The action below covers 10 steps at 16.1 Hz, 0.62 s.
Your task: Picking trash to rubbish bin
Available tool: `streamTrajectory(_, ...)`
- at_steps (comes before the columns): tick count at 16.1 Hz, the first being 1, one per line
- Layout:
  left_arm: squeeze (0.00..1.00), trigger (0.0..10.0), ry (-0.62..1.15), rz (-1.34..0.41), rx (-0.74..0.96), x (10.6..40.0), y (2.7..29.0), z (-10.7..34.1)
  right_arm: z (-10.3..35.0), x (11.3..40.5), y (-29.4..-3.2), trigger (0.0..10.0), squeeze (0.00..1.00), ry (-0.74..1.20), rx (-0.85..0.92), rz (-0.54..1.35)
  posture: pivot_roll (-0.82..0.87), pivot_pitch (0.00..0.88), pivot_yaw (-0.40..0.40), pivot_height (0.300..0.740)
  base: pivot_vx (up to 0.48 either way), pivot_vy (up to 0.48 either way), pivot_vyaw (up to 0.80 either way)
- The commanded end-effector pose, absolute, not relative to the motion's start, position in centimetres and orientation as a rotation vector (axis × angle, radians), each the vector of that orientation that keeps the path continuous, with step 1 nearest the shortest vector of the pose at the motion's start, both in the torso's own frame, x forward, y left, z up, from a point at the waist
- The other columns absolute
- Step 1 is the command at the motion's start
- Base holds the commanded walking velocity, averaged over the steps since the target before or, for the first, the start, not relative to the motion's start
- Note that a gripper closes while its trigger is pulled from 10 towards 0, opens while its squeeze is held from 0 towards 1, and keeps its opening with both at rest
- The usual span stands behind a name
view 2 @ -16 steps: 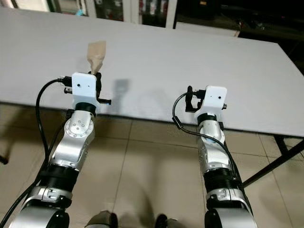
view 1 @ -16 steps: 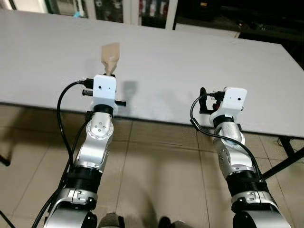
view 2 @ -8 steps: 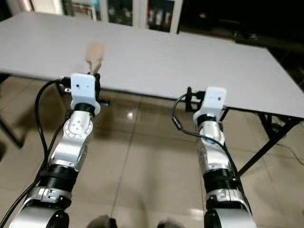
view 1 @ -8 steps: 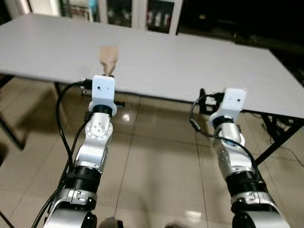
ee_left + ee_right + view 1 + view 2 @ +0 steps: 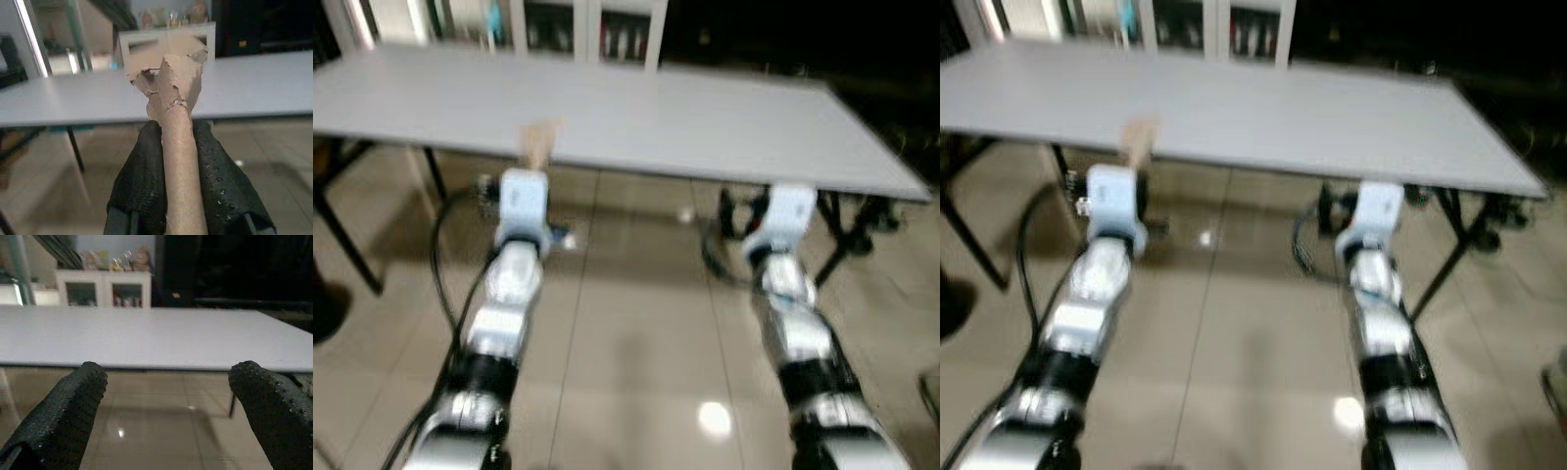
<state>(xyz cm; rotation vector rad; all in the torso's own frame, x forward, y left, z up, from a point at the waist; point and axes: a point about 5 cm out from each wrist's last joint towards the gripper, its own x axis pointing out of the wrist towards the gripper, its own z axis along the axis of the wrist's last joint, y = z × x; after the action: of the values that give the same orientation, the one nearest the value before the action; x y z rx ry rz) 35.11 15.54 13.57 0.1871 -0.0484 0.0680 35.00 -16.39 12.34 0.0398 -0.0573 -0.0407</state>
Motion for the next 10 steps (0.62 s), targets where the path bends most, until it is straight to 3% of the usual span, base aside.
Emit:
streamTrajectory(1,0.0,10.0,0.011,0.061,0.192,35.1,15.8,12.4,11.3,34.8,-16.7,10.0,0.0,-0.009,0.038,-0.035,0.0,0.041,-0.092,0.74,0.0,0.0,0.0)
streamTrajectory(4,0.0,10.0,0.233,0.067,0.19,33.4,18.2,7.0,5.5,32.6,-17.2,10.0,0.0,0.231,-0.047,0.017,0.0,0.045,-0.099,0.74,0.0,0.0,0.8)
streamTrajectory(7,0.0,10.0,0.373,0.042,0.154,31.8,18.7,3.9,2.4,30.6,-17.3,10.0,0.0,0.362,-0.039,0.044,0.01,0.046,-0.102,0.74,0.0,0.0,0.8)
streamTrajectory(10,0.0,10.0,0.524,0.054,0.162,29.5,19.1,0.5,-0.5,28.6,-16.8,10.0,0.0,0.497,-0.029,0.106,0.0,0.044,-0.101,0.74,0.0,0.0,0.18)
